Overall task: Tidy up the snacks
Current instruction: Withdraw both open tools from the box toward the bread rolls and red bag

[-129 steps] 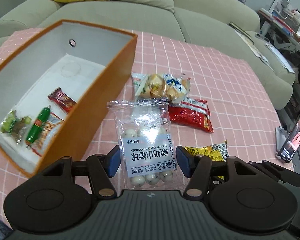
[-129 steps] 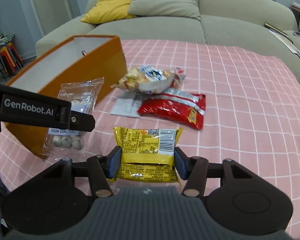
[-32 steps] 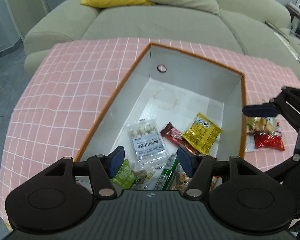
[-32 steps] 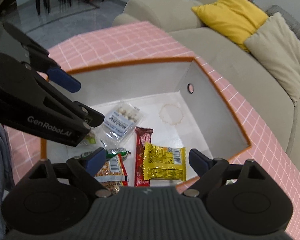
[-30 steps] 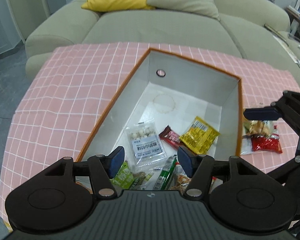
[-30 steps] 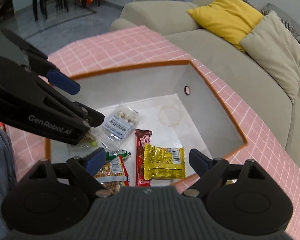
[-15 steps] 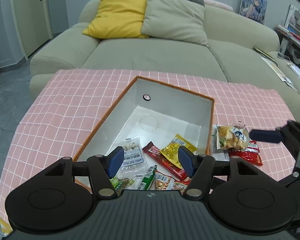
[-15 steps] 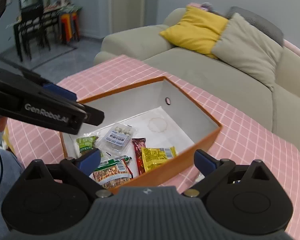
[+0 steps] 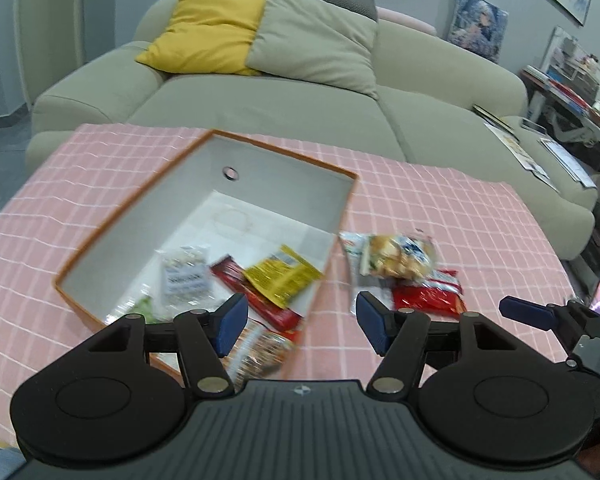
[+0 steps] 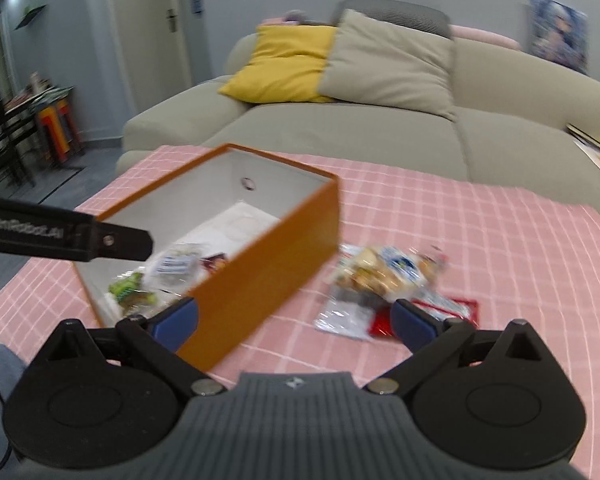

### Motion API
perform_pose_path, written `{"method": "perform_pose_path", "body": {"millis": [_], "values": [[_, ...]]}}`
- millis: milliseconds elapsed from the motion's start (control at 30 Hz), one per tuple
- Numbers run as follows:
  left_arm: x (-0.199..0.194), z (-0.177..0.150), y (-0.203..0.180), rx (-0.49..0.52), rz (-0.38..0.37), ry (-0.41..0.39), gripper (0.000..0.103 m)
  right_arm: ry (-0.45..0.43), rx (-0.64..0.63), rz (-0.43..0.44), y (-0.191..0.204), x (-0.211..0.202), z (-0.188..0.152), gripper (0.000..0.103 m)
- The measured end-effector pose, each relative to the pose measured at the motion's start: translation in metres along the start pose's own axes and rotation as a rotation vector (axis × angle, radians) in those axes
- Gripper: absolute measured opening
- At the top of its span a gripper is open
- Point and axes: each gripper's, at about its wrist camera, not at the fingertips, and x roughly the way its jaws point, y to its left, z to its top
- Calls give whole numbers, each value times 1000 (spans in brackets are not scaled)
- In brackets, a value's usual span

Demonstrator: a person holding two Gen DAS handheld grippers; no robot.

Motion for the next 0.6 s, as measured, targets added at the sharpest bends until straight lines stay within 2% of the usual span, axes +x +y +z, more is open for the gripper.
{"method": "perform_pose_path", "body": {"millis": [133, 300, 600], "values": [[10, -10, -20, 25, -29, 6, 74, 9, 20, -67, -19, 0, -21, 99], [24, -22, -47, 65, -69, 33, 74, 37, 40, -112, -39, 5, -43, 99], [53, -21, -76, 137, -97, 74, 81, 67, 78, -162, -70, 19, -57, 99]]}}
